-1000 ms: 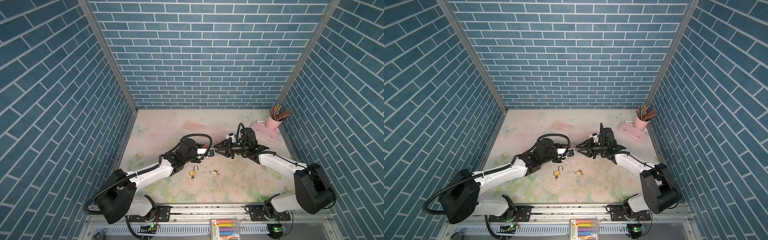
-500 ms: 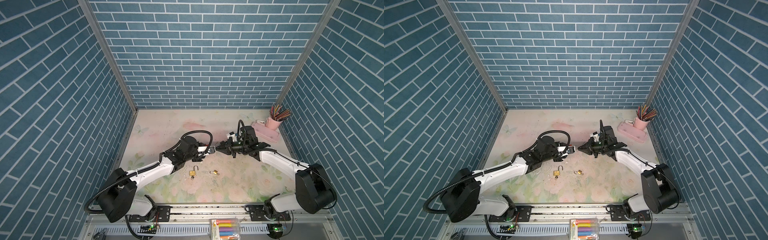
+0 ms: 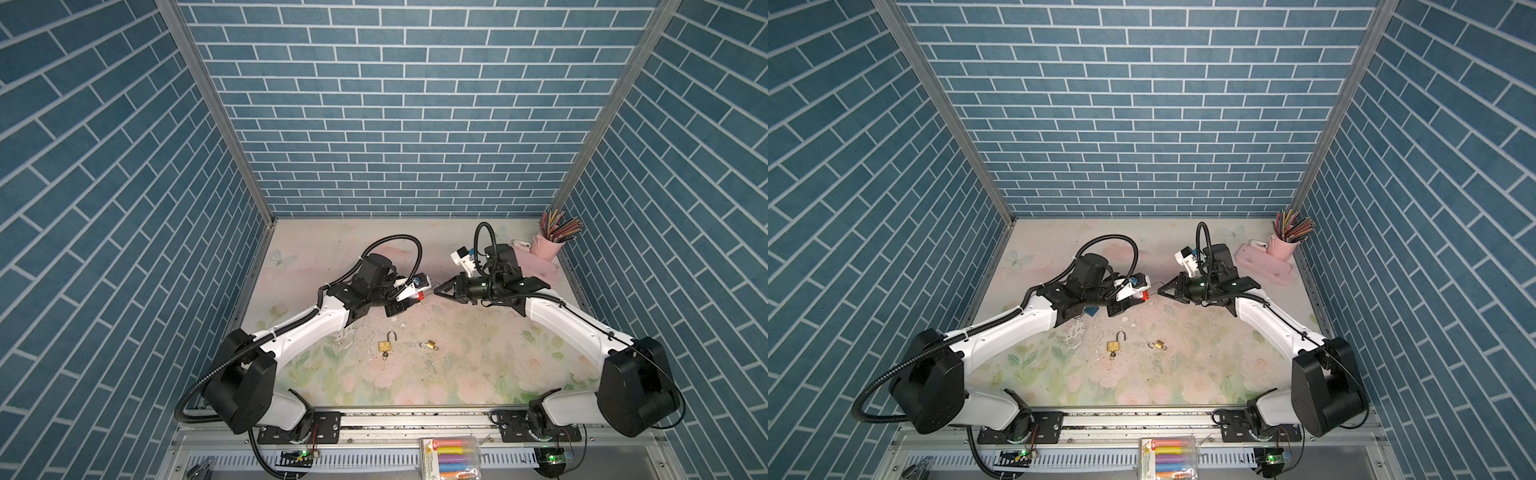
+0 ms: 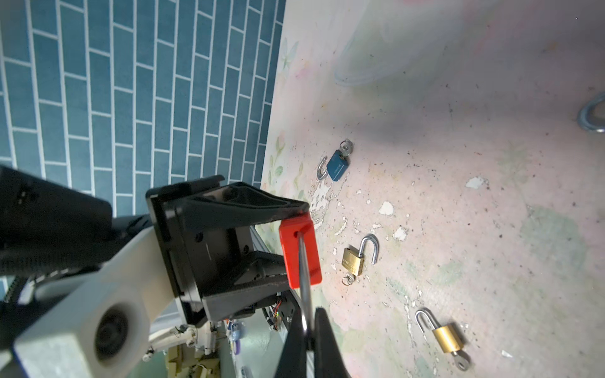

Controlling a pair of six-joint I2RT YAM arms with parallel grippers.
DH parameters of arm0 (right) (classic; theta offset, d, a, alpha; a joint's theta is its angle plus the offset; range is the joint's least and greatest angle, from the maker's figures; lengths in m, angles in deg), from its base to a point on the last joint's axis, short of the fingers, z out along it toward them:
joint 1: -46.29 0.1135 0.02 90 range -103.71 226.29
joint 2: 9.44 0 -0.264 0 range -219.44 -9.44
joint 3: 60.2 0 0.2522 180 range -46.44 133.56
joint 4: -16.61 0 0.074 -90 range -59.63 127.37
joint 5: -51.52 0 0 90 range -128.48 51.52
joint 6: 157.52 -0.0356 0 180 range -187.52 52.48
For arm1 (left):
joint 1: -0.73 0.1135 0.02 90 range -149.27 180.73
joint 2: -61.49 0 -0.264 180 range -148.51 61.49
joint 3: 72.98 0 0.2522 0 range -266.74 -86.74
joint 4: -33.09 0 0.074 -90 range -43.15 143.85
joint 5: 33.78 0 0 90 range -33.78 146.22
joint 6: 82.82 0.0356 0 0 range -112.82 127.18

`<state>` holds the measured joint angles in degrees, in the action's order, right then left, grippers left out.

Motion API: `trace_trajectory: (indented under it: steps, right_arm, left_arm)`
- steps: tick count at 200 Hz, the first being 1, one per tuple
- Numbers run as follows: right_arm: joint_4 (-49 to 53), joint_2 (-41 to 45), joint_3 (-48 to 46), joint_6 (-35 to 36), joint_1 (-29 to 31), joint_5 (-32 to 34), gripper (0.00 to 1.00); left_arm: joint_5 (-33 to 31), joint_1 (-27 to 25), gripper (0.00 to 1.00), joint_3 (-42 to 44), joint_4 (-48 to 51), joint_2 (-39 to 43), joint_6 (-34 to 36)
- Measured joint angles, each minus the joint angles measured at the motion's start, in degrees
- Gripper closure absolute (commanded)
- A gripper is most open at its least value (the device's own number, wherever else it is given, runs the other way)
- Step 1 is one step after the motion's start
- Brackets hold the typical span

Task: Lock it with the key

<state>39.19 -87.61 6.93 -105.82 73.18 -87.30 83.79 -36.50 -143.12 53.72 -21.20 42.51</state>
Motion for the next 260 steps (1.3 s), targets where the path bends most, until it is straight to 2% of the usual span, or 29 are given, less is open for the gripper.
trace_trajectory:
  steps: [39, 183, 204, 222, 260]
  right_arm:
    - [-3.5, 1.2, -1.9, 2.9, -0.1, -3.8, 1.0]
    - [-7.1, -0.9, -2.3, 4.3, -0.5, -5.7, 1.0]
    - [-3.5, -1.0, 0.0, 5.6, -0.4, -4.0, 0.88]
    - [-0.8, -0.9, 2.1, 7.4, -0.7, -1.6, 0.77]
    - [3.3, 3.9, 3.5, 9.3, -2.5, 1.9, 0.53]
  left_arm:
    - [3.7, 0.3, 1.0, -2.2, 2.7, -0.3, -0.5]
    - [2.8, 0.1, 0.99, -0.4, -2.1, 0.0, -6.4]
    - [2.5, 0.1, 0.99, 1.6, -6.0, 0.4, -8.2]
    - [2.4, -0.3, 0.92, 3.6, -10.5, 1.3, -10.3]
    - [1.5, -1.3, 0.88, 8.2, -17.4, 5.0, -14.7]
